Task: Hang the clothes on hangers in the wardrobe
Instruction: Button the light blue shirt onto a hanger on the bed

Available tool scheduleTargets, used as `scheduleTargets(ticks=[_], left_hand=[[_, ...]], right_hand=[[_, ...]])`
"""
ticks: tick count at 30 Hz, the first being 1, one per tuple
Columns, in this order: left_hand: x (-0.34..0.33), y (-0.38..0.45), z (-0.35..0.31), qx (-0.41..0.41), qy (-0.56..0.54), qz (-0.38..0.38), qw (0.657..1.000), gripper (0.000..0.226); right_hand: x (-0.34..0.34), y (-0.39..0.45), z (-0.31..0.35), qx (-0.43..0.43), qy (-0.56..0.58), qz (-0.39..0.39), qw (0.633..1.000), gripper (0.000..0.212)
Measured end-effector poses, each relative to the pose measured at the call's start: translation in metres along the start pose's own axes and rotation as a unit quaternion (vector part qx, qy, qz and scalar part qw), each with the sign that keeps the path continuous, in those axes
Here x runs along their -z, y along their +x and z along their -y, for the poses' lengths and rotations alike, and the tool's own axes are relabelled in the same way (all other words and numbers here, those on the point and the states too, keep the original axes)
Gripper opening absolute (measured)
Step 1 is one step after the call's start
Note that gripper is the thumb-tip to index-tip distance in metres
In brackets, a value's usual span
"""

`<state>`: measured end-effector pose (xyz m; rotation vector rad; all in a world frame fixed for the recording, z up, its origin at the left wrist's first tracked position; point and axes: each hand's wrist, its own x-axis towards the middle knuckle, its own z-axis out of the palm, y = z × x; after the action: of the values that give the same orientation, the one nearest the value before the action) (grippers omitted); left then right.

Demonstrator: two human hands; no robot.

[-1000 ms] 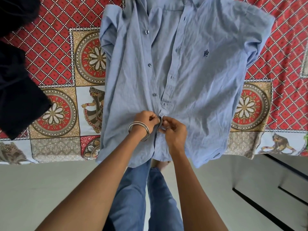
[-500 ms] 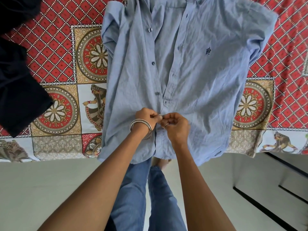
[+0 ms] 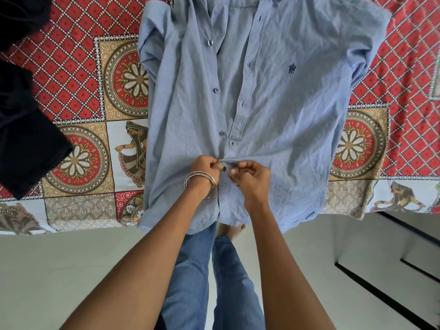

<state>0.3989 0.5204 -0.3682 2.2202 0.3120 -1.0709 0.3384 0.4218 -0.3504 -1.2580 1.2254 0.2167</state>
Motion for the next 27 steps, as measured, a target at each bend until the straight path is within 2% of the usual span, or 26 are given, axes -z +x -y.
scheduleTargets(ticks=[3,6,9,13,16,20,24,27], left_hand=[[0.007,0.0,-0.003,-0.034,0.023,0.017,0.999,0.011],[0.006,-0.002,-0.005,-0.053,0.037,0.006,0.998,0.01],[0.003,-0.002,-0.002,-0.035,-0.033,-0.001,0.999,0.009],[0.001,-0.001,-0.001,-0.03,-0.083,-0.016,0.996,0.027],[0.001,0.001,-0.001,-0.045,-0.076,-0.013,0.996,0.035],[0.004,0.002,-0.003,-0.08,-0.038,0.008,0.996,0.039],[0.004,0.003,0.002,-0.046,-0.083,0.033,0.995,0.037],[-0.002,-0.001,-0.002,0.029,-0.162,0.035,0.986,0.039]], right_hand=[[0.002,0.0,-0.005,0.032,-0.06,0.017,0.998,0.017],[0.008,-0.001,-0.007,0.04,-0.052,0.046,0.997,0.004],[0.005,-0.001,-0.004,0.061,-0.107,0.018,0.992,0.009],[0.001,0.001,0.002,0.062,-0.151,0.012,0.987,0.008],[0.0,0.003,0.0,0.051,-0.129,0.025,0.99,0.013],[-0.001,0.001,-0.002,0.001,-0.061,0.022,0.998,0.008],[-0.004,0.001,0.0,-0.024,-0.07,0.028,0.997,0.016],[-0.001,0.002,0.001,-0.025,-0.112,0.052,0.992,0.023]])
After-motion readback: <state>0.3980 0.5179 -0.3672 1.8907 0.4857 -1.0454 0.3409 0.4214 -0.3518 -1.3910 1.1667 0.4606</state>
